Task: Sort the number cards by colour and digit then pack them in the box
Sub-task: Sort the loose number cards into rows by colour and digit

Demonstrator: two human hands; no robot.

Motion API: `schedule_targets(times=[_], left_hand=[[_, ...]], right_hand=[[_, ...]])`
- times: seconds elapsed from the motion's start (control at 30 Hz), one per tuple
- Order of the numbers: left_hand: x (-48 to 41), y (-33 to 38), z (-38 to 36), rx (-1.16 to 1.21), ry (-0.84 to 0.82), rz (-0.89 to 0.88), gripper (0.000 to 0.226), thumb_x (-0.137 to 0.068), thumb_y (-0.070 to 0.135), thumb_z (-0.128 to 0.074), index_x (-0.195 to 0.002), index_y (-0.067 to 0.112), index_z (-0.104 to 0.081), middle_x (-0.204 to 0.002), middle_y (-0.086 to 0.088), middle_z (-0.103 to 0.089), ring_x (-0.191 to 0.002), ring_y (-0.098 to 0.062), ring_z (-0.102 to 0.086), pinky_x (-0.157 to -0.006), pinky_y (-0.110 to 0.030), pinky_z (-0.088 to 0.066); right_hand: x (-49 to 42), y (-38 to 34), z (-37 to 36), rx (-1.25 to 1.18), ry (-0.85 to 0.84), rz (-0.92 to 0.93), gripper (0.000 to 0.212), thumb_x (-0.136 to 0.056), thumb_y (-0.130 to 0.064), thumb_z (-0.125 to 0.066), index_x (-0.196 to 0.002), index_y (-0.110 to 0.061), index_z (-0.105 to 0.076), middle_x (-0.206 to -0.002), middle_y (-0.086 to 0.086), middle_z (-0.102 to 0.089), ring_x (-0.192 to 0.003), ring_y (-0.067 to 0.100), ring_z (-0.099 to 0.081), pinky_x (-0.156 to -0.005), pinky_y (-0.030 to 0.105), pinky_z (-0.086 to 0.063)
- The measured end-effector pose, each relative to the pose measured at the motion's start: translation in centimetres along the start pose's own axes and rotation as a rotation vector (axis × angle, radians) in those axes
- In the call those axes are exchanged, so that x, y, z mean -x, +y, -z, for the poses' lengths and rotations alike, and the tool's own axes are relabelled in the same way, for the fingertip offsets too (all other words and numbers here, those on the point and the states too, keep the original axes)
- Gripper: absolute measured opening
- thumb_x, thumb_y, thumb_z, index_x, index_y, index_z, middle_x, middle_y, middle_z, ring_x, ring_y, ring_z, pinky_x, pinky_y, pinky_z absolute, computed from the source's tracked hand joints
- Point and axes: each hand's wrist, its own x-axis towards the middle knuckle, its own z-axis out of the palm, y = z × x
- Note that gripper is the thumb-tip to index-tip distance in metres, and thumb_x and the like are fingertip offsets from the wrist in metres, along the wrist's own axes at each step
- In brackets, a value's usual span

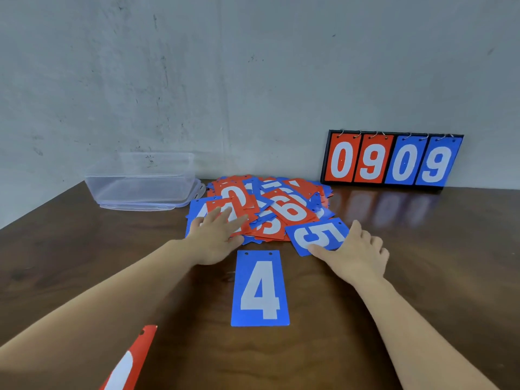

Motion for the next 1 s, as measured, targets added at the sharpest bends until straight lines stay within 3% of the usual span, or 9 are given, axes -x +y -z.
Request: schedule_targets(times=[0.2,0.3,0.43,0.5,0.57,0.63,0.73,0.87,1.0], left_hand=[[-1.8,-0.6,-0.9,-0.039,-0.025,0.006,0.051,-0.103,0.048,-0.019,-0.151,0.044,-0.003,-0.162,0.002,0.01,-0.148,-0.024,0.013,-0.117,-0.053,0.0],[-1.9,-1.0,-0.8,-0.04,-0.026,-0.016,0.052,-0.103,0.049,-0.02,-0.151,0.045,-0.003,-0.162,0.002,0.012,-0.148,-0.023,0.013,-0.117,-0.052,0.0],[-1.8,-1.4,-0.4,-0.018,0.021,-0.038,0.054,-0.102,0.05,-0.022,-0.152,0.043,-0.002,-0.162,0.002,0.01,-0.149,-0.021,0.012,-0.117,-0.049,0.0],[-1.8,-1.5,-0.2,0.019,0.057,-0.039,0.055,-0.102,0.049,-0.024,-0.152,0.042,-0.002,-0.162,0.002,0.008,-0.149,-0.02,0.01,-0.117,-0.048,-0.001],[-1.6,-1.4,-0.2,0.035,0.081,-0.041,0.056,-0.102,0.048,-0.025,-0.153,0.039,-0.003,-0.163,0.002,0.005,-0.149,-0.019,0.007,-0.118,-0.047,-0.003],[-1.4,-1.3,-0.2,0.055,0.099,-0.037,0.057,-0.102,0.047,-0.025,-0.154,0.035,-0.005,-0.163,0.002,0.002,-0.149,-0.02,0.003,-0.118,-0.046,-0.005],[-1.3,-1.4,-0.1,0.092,0.104,-0.006,0.058,-0.103,0.045,-0.027,-0.155,0.028,-0.008,-0.163,0.001,-0.002,-0.149,-0.02,-0.002,-0.118,-0.045,-0.007],[-1.1,-1.9,-0.2,0.102,0.08,0.052,0.06,-0.103,0.045,-0.029,-0.155,0.023,-0.01,-0.162,0.0,-0.007,-0.149,-0.02,-0.006,-0.118,-0.043,-0.009],[-0.3,-2.2,-0.5,0.087,0.063,0.086,0.061,-0.102,0.046,-0.029,-0.155,0.02,-0.013,-0.162,0.0,-0.011,-0.149,-0.02,-0.011,-0.118,-0.044,-0.011]], right_hand=[[-2.4,0.4,0.4,-0.071,-0.129,0.04,0.117,-0.065,-0.07,-0.071,-0.152,-0.023,-0.01,-0.154,0.008,-0.025,-0.141,0.03,-0.022,-0.112,0.047,-0.021],[-3.0,0.8,0.8,-0.13,-0.189,0.157,0.106,-0.064,-0.068,-0.073,-0.148,-0.031,-0.02,-0.152,0.001,-0.032,-0.141,0.024,-0.025,-0.113,0.046,-0.017],[-2.9,2.5,1.9,-0.245,-0.459,0.279,0.095,-0.062,-0.054,-0.079,-0.143,-0.045,-0.03,-0.157,-0.004,-0.024,-0.146,0.016,-0.013,-0.119,0.044,-0.015],[-2.1,3.9,2.7,-0.3,-0.526,0.302,0.08,-0.062,-0.038,-0.077,-0.134,-0.048,-0.043,-0.157,-0.006,-0.023,-0.147,0.012,-0.008,-0.118,0.038,-0.019],[-1.0,5.0,3.3,-0.372,-0.524,0.345,0.063,-0.075,-0.01,-0.068,-0.131,-0.036,-0.055,-0.148,-0.009,-0.032,-0.147,0.008,-0.009,-0.112,0.028,-0.023],[0.1,5.4,3.5,-0.459,-0.344,0.363,0.053,-0.081,0.005,-0.058,-0.126,-0.024,-0.061,-0.135,-0.012,-0.047,-0.144,0.007,-0.022,-0.107,0.023,-0.028],[2.1,4.7,3.5,-0.372,-0.141,0.36,0.051,-0.088,-0.018,-0.062,-0.137,-0.024,-0.05,-0.143,-0.008,-0.047,-0.137,0.011,-0.036,-0.105,0.025,-0.032],[5.2,3.9,1.9,0.079,-0.354,0.464,0.061,-0.099,-0.047,-0.041,-0.153,-0.028,-0.021,-0.162,-0.002,-0.005,-0.149,0.012,0.0,-0.12,0.032,-0.004],[7.1,4.1,2.3,0.104,-0.349,0.483,0.059,-0.1,-0.049,-0.035,-0.153,-0.031,-0.017,-0.162,-0.003,0.001,-0.148,0.011,0.006,-0.118,0.03,-0.001]])
